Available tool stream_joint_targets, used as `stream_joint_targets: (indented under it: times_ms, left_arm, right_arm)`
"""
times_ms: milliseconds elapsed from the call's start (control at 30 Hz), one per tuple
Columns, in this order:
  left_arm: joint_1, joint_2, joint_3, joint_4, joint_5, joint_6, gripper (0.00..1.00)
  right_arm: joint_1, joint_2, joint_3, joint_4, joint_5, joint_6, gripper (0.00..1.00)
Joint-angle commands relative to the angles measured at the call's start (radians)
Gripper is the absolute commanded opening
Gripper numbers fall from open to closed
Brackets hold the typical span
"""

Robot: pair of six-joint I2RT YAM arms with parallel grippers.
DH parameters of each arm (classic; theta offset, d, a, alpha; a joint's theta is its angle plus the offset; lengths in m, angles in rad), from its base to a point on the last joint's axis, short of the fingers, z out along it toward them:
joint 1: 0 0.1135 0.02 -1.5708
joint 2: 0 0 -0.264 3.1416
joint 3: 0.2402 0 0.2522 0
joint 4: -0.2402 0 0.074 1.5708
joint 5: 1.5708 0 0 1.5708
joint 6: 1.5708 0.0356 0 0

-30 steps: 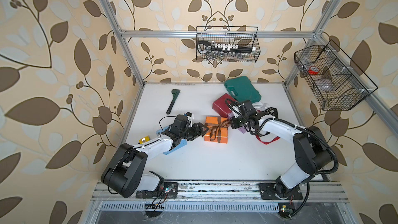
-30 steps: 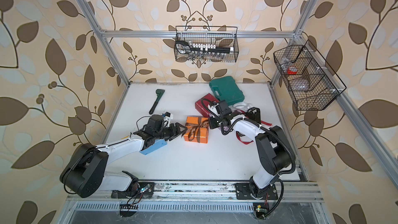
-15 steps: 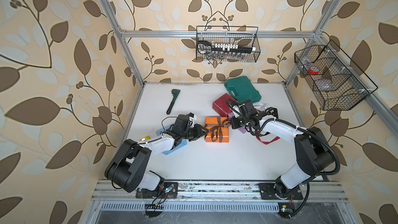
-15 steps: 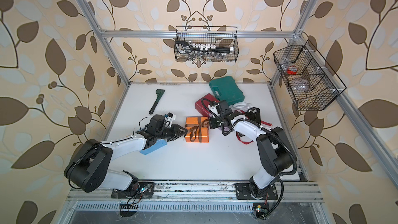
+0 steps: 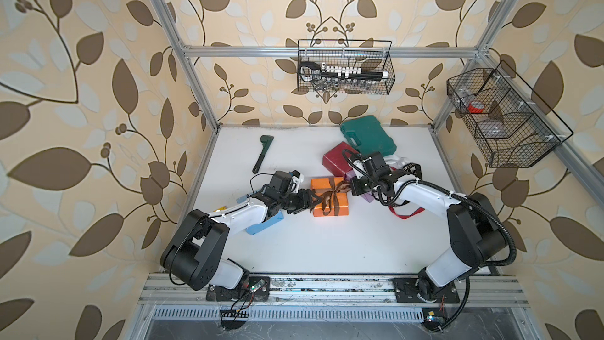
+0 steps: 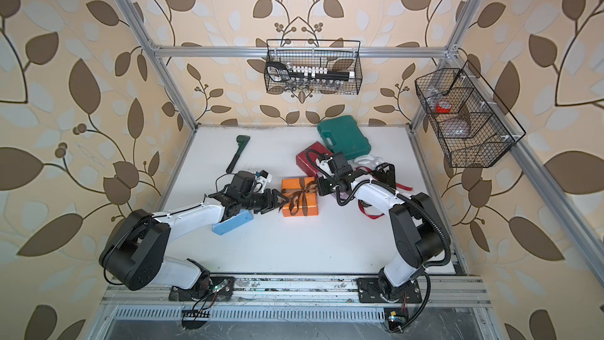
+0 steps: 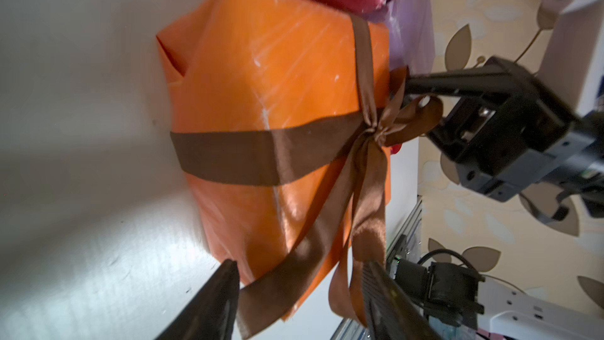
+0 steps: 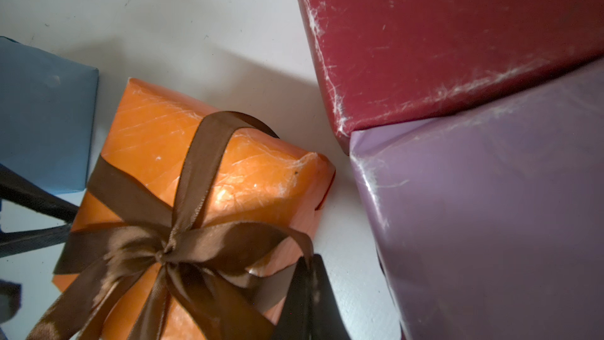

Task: Untie the ribbon bows on the gift boxes
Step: Pull the ribbon from the gift box.

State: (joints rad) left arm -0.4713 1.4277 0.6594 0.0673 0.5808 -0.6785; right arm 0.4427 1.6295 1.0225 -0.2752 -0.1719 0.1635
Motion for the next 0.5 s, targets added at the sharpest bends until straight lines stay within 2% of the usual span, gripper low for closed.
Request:
stream_joint_targets:
  times_ms: [0,100,267,467]
  left_arm:
    - [-0.013,-0.042,0.013,-0.089,-0.026,0.068,0.63]
    - [-0.015,-0.037,0.005,-0.070,-0.024,0.055,0.61]
    - [-0.015,-0.026,0.012,-0.043,-0.032,0.039,0.47]
    - [-0.014,-0.045,0.039,-0.074,-0.076,0.067,0.35]
  right_arm:
    - [-0.002,-0.032,-0.009,-0.013,0.000,0.001,0.00]
    - [-0.001,-0.032,-0.011,-0.010,-0.002,0.005,0.00]
    - [-0.002,-0.038,-0.016,-0.012,-0.001,0.004,0.00]
    - [-0.001,-0.047,-0.023,-0.015,0.007,-0.001,0.00]
